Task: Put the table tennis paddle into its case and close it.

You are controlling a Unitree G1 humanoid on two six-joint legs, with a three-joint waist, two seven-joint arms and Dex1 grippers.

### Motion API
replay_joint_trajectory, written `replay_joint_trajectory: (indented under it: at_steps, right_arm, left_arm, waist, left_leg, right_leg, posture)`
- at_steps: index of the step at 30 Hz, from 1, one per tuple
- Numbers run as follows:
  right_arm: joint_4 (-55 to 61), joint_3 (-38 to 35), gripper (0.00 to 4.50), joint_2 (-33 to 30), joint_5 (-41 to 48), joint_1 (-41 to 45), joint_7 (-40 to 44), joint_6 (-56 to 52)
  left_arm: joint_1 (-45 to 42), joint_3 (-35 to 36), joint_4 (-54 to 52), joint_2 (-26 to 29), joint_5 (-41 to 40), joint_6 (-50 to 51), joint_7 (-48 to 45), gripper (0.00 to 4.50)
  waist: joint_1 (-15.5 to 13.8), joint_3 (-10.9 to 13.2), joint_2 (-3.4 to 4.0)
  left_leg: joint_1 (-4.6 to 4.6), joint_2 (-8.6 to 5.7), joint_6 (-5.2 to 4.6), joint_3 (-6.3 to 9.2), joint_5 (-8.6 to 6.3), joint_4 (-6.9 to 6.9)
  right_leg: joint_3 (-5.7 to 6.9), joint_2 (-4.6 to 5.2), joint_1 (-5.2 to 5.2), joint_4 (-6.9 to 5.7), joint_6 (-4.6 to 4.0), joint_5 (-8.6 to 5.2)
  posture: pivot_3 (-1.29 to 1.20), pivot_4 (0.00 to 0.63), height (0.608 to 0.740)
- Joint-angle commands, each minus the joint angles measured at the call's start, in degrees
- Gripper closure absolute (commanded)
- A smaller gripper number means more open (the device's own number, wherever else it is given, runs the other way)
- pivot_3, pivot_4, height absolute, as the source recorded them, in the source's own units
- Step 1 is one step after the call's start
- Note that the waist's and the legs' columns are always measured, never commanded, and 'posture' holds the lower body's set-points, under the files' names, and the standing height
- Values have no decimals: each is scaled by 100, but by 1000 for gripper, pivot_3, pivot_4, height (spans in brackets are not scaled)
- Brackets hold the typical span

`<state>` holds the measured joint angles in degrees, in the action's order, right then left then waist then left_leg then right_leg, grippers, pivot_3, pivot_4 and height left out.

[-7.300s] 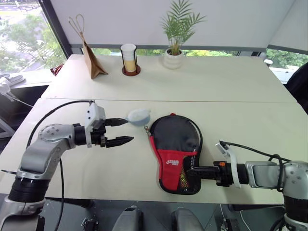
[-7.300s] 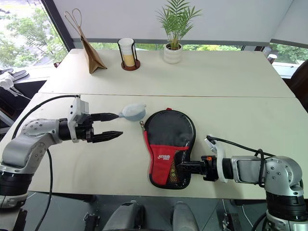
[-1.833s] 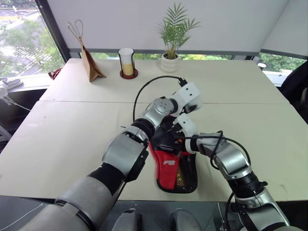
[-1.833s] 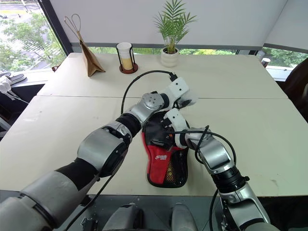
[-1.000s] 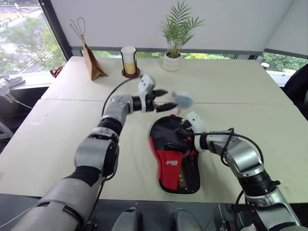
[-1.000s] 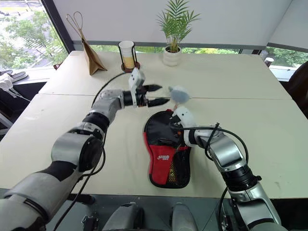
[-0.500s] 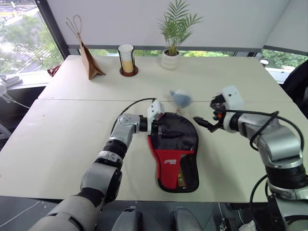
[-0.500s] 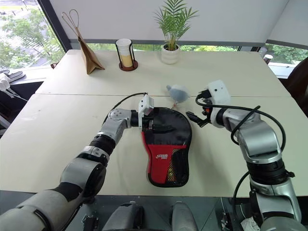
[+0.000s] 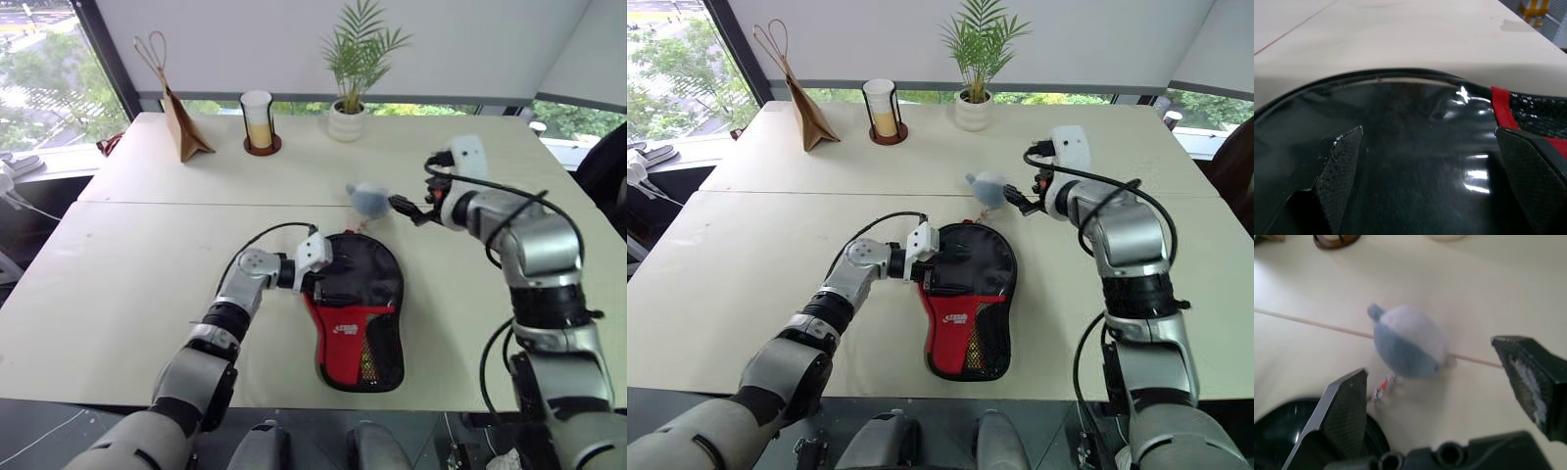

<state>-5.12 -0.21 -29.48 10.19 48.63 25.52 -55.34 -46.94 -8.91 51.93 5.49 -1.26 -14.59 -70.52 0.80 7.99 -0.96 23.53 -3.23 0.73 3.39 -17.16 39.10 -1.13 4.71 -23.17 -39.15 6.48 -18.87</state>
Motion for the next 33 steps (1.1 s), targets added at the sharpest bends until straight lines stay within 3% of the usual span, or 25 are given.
replay_joint_trajectory:
  at_steps: [1,8,16,26,29,33]
  right_arm:
    - [-670,-52,0,201,-56,432,-81,365]
    - [-3138,353,0,696,-520,1306,77,1963]
    - [-5166,808,0,986,-1235,1941,42,3383]
    - [-6435,722,0,1214,-1517,2288,-90,4209]
    - [-6515,655,816,1229,-1528,2368,-93,4290]
    - [-6555,605,2808,1232,-1553,2409,-88,4349]
  left_arm:
    - [47,-156,59,-10,176,22,289,35]
    - [71,-316,146,-50,321,53,701,35]
    - [98,-313,107,5,332,89,763,35]
    - [102,-338,84,20,330,76,837,35]
    - [125,-345,71,30,332,71,856,0]
    - [146,-353,67,38,340,81,884,0]
  waist:
    - [2,0,1]
    - [20,-4,6]
    - [39,-6,10]
    - [59,-9,15]
    - [60,-9,15]
    - [60,-10,16]
  left_leg:
    - [-1,0,0,-1,0,1]
    - [-14,-1,3,-2,2,2]
    - [-14,-3,5,0,3,3]
    - [-14,-2,9,2,5,3]
    - [-14,-2,9,2,5,3]
    - [-14,-2,9,3,5,3]
  right_leg:
    - [1,0,1,0,0,0]
    - [1,-3,10,-6,0,0]
    - [3,-1,12,-6,0,0]
    - [3,3,12,-7,0,0]
    - [3,4,12,-7,0,0]
    - [3,4,13,-7,0,0]
  posture:
    - [0,150,740]
    - [0,150,740]
    - [0,150,740]
    - [0,150,740]
    - [0,150,740]
    - [0,150,740]
